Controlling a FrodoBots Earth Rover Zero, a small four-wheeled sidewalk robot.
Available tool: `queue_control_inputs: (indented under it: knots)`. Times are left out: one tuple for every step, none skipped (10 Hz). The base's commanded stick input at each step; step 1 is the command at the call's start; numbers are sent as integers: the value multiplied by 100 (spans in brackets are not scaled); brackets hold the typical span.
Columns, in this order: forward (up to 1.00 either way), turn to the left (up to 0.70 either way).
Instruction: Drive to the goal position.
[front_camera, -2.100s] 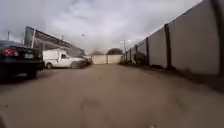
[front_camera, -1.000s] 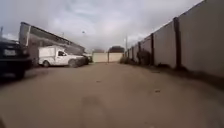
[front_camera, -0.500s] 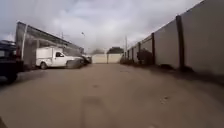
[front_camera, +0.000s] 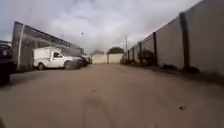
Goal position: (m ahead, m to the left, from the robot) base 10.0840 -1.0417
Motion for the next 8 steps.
queue_control_inputs:
  knots:
    - [70,6]
    - [70,5]
    - [70,3]
    - [70,1]
    - [70,0]
    - [70,0]
    - [70,0]
    - [70,0]
